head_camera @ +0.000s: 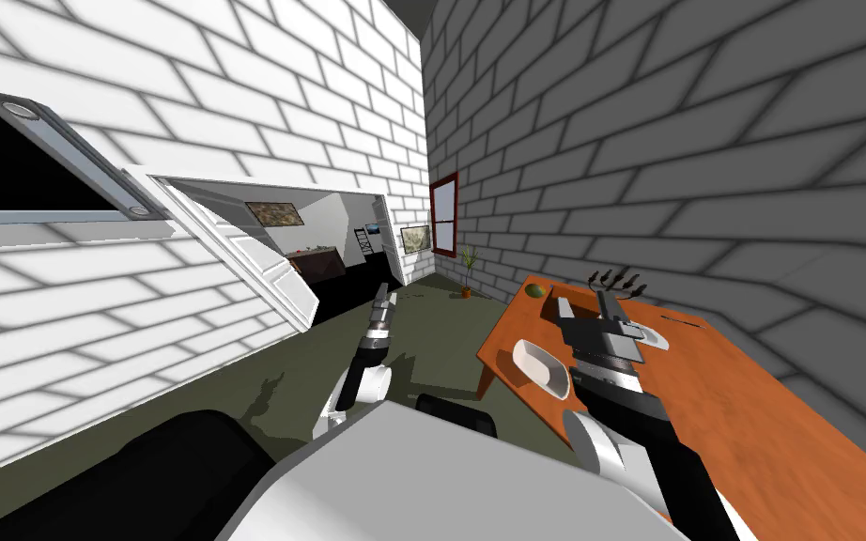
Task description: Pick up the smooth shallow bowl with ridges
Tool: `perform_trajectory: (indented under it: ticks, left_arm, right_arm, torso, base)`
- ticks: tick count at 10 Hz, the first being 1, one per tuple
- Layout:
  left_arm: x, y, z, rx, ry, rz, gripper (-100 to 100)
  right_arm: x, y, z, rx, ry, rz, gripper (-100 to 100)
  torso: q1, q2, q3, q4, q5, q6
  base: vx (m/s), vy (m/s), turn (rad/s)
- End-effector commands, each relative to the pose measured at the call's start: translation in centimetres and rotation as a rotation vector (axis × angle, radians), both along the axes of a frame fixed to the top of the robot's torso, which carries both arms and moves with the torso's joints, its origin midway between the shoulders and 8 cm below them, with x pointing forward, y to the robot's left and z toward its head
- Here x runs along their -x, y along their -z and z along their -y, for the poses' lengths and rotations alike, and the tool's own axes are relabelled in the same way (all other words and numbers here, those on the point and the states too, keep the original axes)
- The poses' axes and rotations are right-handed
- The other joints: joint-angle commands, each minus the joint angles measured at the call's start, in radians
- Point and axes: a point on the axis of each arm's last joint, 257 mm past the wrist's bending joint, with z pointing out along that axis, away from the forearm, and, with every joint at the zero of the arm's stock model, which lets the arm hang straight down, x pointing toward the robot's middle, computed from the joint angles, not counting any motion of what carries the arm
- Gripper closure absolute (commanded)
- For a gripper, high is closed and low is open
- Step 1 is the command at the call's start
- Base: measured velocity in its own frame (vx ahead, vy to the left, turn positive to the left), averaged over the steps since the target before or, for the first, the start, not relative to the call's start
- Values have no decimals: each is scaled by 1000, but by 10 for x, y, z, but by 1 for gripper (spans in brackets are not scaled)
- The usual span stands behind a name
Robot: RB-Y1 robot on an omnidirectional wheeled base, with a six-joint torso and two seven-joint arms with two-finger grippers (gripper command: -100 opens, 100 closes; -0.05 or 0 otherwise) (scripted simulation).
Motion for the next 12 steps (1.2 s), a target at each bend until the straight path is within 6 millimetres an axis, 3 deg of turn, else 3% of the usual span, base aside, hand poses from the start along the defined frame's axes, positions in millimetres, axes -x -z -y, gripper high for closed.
perform_trajectory:
  ticks: [1, 6, 12]
  left_arm:
    - [0, 0, 0, 0, 0, 0, 0]
    - [0, 0, 0, 0, 0, 0, 0]
    - [0, 0, 0, 0, 0, 0, 0]
  right_arm:
    - [-10, 17, -6, 75, 10, -57, -100]
    - [-34, 72, -16, 279, 54, -215, -100]
    - [-56, 169, -20, 643, 117, -449, -100]
  torso:
    - [0, 0, 0, 0, 0, 0]
    - [0, 1, 1, 0, 0, 0]
    - [0, 2, 1, 1, 0, 0]
  base:
    - [-13, 2, 91]
    - [-24, 2, 91]
    - [-33, 4, 115]
